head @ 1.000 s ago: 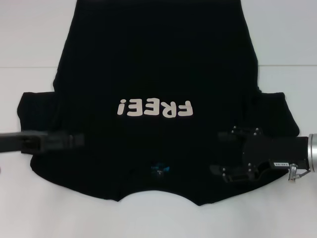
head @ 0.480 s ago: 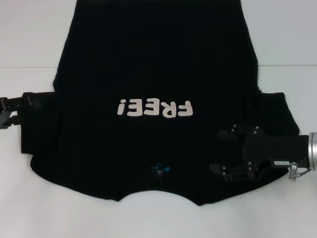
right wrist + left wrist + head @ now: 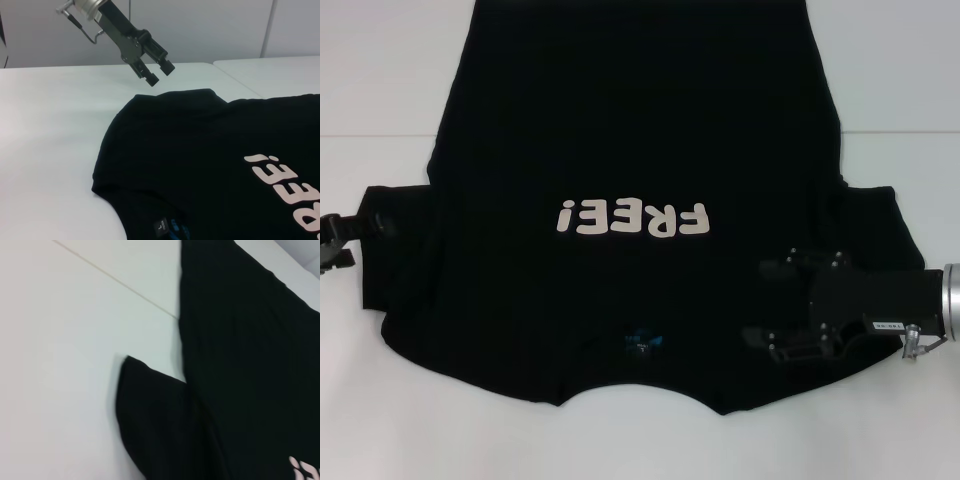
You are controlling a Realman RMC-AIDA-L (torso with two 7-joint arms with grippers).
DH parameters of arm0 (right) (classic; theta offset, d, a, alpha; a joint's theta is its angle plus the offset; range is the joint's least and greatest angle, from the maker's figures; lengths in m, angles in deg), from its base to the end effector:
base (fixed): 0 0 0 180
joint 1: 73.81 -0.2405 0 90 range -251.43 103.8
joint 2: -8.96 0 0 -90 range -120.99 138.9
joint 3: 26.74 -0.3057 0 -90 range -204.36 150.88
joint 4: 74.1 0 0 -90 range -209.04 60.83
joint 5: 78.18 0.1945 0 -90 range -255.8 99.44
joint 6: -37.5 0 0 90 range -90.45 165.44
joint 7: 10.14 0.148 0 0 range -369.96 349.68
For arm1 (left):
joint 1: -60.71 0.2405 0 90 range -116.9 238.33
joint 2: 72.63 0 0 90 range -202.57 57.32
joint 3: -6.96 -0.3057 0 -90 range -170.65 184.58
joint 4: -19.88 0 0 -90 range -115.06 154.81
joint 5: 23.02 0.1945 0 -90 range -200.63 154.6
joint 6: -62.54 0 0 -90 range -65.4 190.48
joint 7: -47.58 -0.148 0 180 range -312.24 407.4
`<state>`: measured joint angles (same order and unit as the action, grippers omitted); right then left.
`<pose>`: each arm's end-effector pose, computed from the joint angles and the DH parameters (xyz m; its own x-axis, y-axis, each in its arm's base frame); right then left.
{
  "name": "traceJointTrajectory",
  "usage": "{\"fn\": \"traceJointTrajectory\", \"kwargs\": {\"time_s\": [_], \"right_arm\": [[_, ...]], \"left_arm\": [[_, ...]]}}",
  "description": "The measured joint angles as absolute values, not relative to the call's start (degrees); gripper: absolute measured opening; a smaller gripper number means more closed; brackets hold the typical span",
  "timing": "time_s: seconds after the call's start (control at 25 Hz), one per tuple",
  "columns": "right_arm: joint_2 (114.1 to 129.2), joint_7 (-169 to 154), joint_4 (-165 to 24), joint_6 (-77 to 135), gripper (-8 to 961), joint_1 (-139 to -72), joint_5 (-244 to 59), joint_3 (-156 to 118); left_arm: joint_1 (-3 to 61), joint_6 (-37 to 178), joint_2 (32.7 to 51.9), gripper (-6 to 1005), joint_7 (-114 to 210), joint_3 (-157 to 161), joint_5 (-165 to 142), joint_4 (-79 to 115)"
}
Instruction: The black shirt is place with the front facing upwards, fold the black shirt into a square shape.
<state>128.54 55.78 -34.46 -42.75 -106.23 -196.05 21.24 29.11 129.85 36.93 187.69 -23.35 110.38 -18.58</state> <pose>0.2838 0.3596 -0.0477 0.9569 -0.0785 -0.2796 -0.1615 -0.9440 -0.2876 -0.3896 0.3894 0.0730 0.0414 0.7746 0.6310 0.9856 0.0719 -0.1529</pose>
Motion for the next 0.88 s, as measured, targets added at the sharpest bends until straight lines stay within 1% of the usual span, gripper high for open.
{"fn": "traceJointTrajectory", "kwargs": {"time_s": [0.56, 0.88], "right_arm": [[128.66, 55.78, -34.21, -42.73, 911, -106.25, -196.03, 21.07], [128.66, 55.78, -34.20, -42.75, 912, -106.24, -196.04, 20.90]], "left_arm": [[28.90, 119.50, 39.13, 896, 187.68, -29.85, 110.53, -18.13], [28.57, 117.49, 39.41, 896, 187.14, -29.95, 110.59, -16.96]]}}
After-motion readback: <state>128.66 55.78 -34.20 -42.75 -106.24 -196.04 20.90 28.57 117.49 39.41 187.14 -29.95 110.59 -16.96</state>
